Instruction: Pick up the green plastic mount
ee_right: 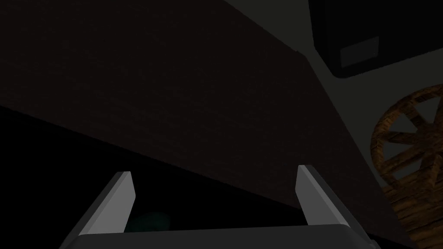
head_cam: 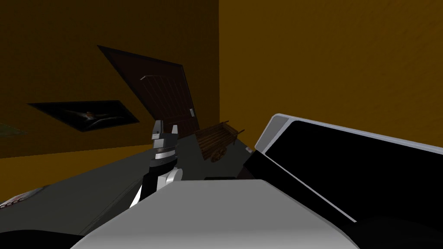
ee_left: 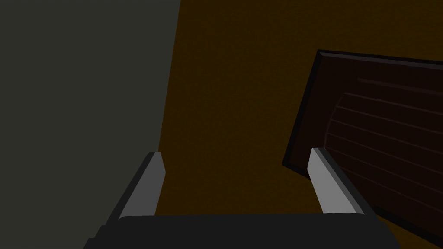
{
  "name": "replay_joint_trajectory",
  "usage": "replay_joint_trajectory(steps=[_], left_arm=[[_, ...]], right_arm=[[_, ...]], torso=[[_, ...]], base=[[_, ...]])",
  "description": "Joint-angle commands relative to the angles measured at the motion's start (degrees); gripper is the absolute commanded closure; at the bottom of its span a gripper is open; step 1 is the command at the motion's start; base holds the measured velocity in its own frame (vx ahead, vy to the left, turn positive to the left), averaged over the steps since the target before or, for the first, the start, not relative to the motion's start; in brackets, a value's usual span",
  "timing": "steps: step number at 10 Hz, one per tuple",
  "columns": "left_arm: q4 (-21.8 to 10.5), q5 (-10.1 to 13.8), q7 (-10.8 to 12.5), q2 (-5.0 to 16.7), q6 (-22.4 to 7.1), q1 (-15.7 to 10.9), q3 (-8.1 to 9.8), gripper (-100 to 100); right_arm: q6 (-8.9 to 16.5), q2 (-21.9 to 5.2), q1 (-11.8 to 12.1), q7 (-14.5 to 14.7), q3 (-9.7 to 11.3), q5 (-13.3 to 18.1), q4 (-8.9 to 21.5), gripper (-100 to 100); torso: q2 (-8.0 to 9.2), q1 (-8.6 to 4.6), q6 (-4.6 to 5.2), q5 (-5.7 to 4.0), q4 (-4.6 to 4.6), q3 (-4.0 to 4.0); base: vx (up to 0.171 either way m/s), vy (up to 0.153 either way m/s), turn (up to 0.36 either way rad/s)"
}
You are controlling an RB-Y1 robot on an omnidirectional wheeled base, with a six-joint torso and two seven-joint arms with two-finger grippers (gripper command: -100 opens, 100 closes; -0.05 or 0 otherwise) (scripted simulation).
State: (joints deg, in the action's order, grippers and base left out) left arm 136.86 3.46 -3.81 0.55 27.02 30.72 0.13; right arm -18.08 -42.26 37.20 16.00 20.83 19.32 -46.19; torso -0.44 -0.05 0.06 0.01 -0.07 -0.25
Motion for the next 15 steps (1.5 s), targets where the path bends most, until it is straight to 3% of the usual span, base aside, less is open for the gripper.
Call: replay_joint_trajectory(steps=[1, 2, 3, 6, 8, 10, 11, 12, 13, 14, 15], left_arm=[[0.0, 0.0, 0.0, 0.0, 0.0, 0.0, 0.0, 0], [0.0, 0.0, 0.0, 0.0, 0.0, 0.0, 0.0, 0], [0.0, 0.0, 0.0, 0.0, 0.0, 0.01, 0.01, 0], [0.0, 0.0, 0.0, 0.0, 0.0, 0.0, 0.0, 0], [0.0, 0.0, 0.0, 0.0, 0.0, 0.01, 0.01, 0], [0.0, 0.0, 0.0, 0.0, 0.0, 0.0, 0.0, 0], [0.0, 0.0, 0.0, 0.0, 0.0, 0.0, 0.01, 0], [0.0, 0.0, 0.0, 0.0, 0.0, 0.0, 0.0, 0], [0.0, 0.0, 0.0, 0.0, 0.0, -0.01, 0.0, 0], [0.0, 0.0, 0.0, 0.0, 0.0, -0.01, 0.01, 0], [0.0, 0.0, 0.0, 0.0, 0.0, 0.0, 0.01, 0]], right_arm=[[0.5, -1.73, 0.54, 0.44, -0.49, 0.51, 2.7, -100], [0.72, -2.37, 0.45, 0.68, -0.71, 0.84, 4.38, -100], [0.72, -2.37, 0.45, 0.68, -0.71, 0.84, 3.08, -100], [1.11, -3.28, 0.1, 1.21, -1.23, 1.65, 8.2, -100], [1.11, -3.28, 0.1, 1.21, -1.23, 1.65, 8.2, -100], [0.4, -2.86, -0.93, 1.45, -1.17, 2.0, 10.72, -100], [0.19, -2.86, -1.04, 1.51, -1.18, 2.05, 11.04, 0], [1.49, -0.91, -2.75, 1.96, -1.04, 2.29, 12.19, -100], [2.26, 0.26, -3.79, 2.22, -0.95, 2.44, 12.91, -100], [1.26, 0.04, -3.86, 2.42, -1.19, 2.43, 13.72, -100], [1.29, 0.2, -4.05, 2.6, -1.21, 2.45, 13.98, 100]], torso=[[0.0, 0.0, 0.0, 0.0, 0.0, 0.0], [-0.13, -0.04, -0.01, -0.01, -0.03, -0.07], [-0.17, -0.02, 0.03, -0.01, -0.04, -0.1], [0.29, 0.18, 0.05, 0.02, 0.06, 0.16], [0.07, 0.05, 0.06, -0.02, 0.01, 0.03], [0.22, -0.04, 0.04, -0.02, 0.04, 0.12], [0.33, 0.05, 0.1, -0.03, 0.06, 0.17], [0.42, 0.15, 0.1, 0.0, 0.08, 0.23], [0.57, 0.04, 0.08, -0.03, 0.12, 0.32], [0.67, -0.15, 0.08, -0.06, 0.14, 0.38], [0.61, -0.02, 0.11, -0.04, 0.13, 0.35]], base=[[0.165, -0.035, 0.359], [0.17, -0.037, 0.248], [0.102, -0.016, 0.05], [0.061, 0.0, 0.135], [0.085, -0.038, 0.07], [0.044, -0.049, 0.102], [0.006, -0.007, -0.006], [-0.043, -0.049, 0.076], [-0.066, -0.103, 0.092], [-0.027, -0.052, 0.024], [-0.005, -0.011, -0.003]])
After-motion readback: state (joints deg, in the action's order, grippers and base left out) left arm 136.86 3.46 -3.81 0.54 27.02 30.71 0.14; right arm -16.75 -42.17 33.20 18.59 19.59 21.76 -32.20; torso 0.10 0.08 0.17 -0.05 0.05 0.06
